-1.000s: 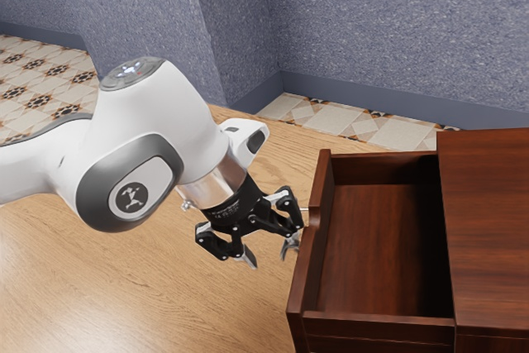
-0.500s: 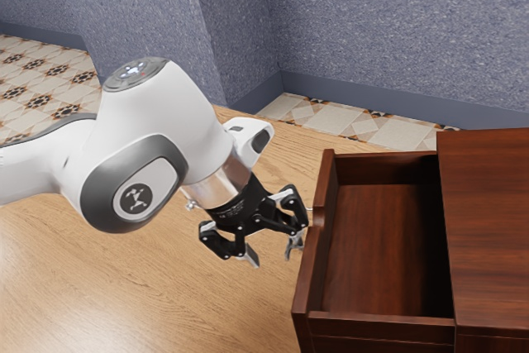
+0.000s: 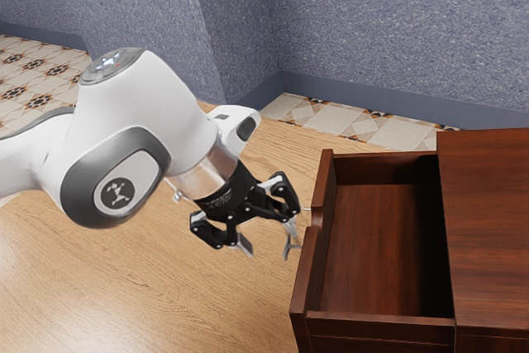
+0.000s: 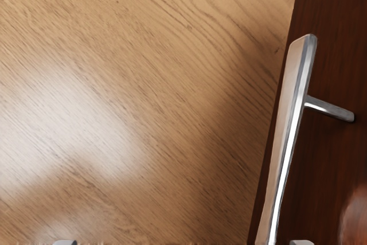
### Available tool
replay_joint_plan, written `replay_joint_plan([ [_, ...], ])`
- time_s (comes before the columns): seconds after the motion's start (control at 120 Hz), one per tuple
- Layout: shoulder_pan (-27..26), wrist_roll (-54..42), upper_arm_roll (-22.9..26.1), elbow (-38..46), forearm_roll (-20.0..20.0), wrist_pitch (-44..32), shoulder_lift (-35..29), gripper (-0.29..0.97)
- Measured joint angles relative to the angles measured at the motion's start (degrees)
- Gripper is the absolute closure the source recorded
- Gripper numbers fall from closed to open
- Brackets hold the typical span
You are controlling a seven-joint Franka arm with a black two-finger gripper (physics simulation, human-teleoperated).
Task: Pull the drawer handle with one arm to open the drawer
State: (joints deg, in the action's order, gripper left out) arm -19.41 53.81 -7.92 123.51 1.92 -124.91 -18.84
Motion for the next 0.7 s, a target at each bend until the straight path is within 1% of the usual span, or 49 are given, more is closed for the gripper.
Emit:
replay_joint_plan([
  [0.083,-0.27,-0.02,0.0,-0.18,-0.26,0.06,-1.18,0.22],
  [0.133,-0.43,-0.03,0.08,-0.82,-0.6,0.41,-2.06,0.19],
  [0.208,-0.68,0.52,0.2,-5.93,-0.74,3.45,-2.17,0.14],
  [0.283,-2.12,3.91,0.04,-14.06,-0.57,9.5,-1.4,0.1],
  [0.367,-3.69,9.5,-0.19,-26.63,-0.47,19.3,1.84,0.06],
  [0.425,-6.01,13.31,-2.34,-31.75,-0.67,26.05,3.31,0.05],
  [0.492,-7.14,16.8,-4.51,-33.33,-1.39,31.98,3.92,0.04],
  [0.567,-7.54,20.68,-5.29,-32.19,-2.2,36.64,3.93,0.03],
  [0.617,-7.58,23.01,-5.43,-30.76,-2.63,38.8,3.79,0.02],
  [0.7,-7.68,26.12,-5.32,-29.57,-3.15,40.29,3.14,0.01],
])
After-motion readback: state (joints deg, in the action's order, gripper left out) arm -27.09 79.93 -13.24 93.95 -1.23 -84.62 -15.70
